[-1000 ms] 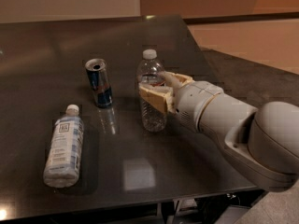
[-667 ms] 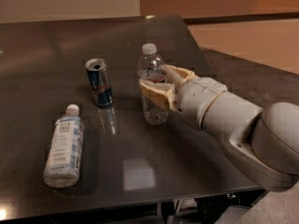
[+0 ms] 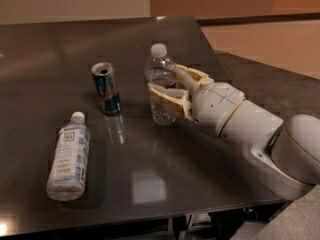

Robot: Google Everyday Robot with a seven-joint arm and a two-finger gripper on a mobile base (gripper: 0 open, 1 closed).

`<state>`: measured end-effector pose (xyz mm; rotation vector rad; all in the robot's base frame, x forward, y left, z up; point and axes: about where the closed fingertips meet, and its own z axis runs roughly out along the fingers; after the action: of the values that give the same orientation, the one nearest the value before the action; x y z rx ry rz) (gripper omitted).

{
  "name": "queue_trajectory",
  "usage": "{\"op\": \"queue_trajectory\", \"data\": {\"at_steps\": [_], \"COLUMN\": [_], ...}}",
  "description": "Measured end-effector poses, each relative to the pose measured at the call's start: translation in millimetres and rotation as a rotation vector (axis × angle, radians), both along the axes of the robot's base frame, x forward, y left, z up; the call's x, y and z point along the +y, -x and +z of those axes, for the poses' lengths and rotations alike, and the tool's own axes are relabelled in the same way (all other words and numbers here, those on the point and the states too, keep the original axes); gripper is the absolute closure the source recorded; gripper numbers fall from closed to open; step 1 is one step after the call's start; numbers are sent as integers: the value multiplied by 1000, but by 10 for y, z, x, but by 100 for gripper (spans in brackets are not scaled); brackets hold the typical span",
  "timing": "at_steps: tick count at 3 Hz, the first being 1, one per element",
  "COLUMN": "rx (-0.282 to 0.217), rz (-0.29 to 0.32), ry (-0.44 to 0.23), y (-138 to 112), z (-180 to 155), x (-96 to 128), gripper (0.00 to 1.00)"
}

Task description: Place water bottle upright

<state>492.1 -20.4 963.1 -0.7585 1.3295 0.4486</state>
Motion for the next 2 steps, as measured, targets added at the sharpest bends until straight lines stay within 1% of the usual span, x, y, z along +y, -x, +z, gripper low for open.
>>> {"op": "queue_trajectory", "data": {"at_steps": [1,2], "rx": [9,47], "rz": [-5,-36], "ry": [-9,-10], "y": [-47,-113], "z": [-58,-101], "x": [-53,-115], "gripper": [100,100]}}
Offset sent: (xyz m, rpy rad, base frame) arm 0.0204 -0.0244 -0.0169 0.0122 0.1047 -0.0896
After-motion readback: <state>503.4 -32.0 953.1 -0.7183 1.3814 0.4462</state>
